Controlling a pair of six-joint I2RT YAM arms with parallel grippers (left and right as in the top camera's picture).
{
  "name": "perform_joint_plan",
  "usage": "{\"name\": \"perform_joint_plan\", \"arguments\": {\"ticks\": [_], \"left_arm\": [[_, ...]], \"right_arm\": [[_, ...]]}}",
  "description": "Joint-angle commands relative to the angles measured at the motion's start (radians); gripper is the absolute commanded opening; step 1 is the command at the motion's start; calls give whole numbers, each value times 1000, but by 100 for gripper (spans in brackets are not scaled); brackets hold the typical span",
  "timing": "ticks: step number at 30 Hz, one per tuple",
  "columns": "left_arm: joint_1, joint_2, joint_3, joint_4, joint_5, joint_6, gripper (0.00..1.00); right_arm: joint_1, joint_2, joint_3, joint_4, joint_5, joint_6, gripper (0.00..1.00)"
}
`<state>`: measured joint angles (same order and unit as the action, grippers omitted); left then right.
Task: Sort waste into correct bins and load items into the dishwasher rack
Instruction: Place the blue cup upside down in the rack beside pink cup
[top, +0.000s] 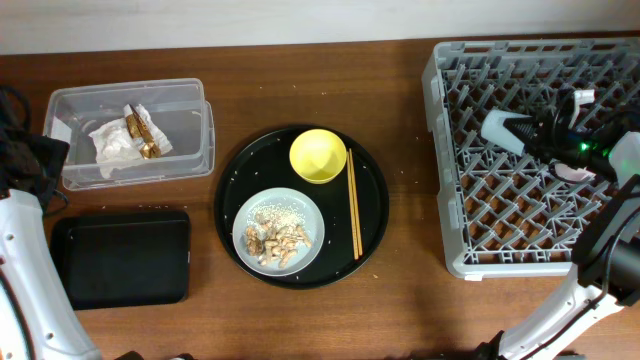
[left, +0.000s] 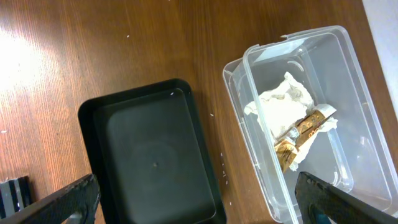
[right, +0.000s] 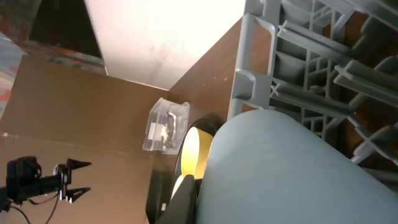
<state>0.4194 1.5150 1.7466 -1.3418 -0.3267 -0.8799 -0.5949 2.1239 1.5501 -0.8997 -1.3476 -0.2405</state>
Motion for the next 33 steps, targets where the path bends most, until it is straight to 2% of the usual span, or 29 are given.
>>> {"name": "perform_joint_plan", "arguments": {"ticks": [1,6,13,16,17,19,21,25,27,28,32,33], "left_arm": [[3,-3,3,2,-10,-2,99],[3,-3,3,2,-10,-2,99],[3,-3,3,2,-10,-2,99],[3,-3,3,2,-10,-2,99],[3,-3,3,2,-10,-2,99],[3,-3,3,2,-10,-2,99],[3,-3,3,2,-10,-2,99],[3,-3,3,2,-10,-2,99],[3,-3,3,2,-10,-2,99],[3,-3,3,2,-10,-2,99],[3,-3,3,2,-10,-2,99],[3,-3,3,2,-10,-2,99]], "right_arm": [[-1,26,-12,-14,284,21,10],[-3,26,-12,-66,407,21,14],[-83,26,-11,-153,402,20,16],[-91,26,-11,-169,382,-23,18],[-91,26,-11,-179,305,-61,11],[-91,26,-11,-213,72,-148,9],[-90,26,-11,-205,-106,-175,5],[-40,26,-11,-109,-180,-207,4],[-28,26,-11,-72,-178,-190,4],[-21,26,-11,-26,-106,-188,4],[-18,26,-11,-19,72,-166,6],[-18,26,-11,-14,124,-162,13]]}}
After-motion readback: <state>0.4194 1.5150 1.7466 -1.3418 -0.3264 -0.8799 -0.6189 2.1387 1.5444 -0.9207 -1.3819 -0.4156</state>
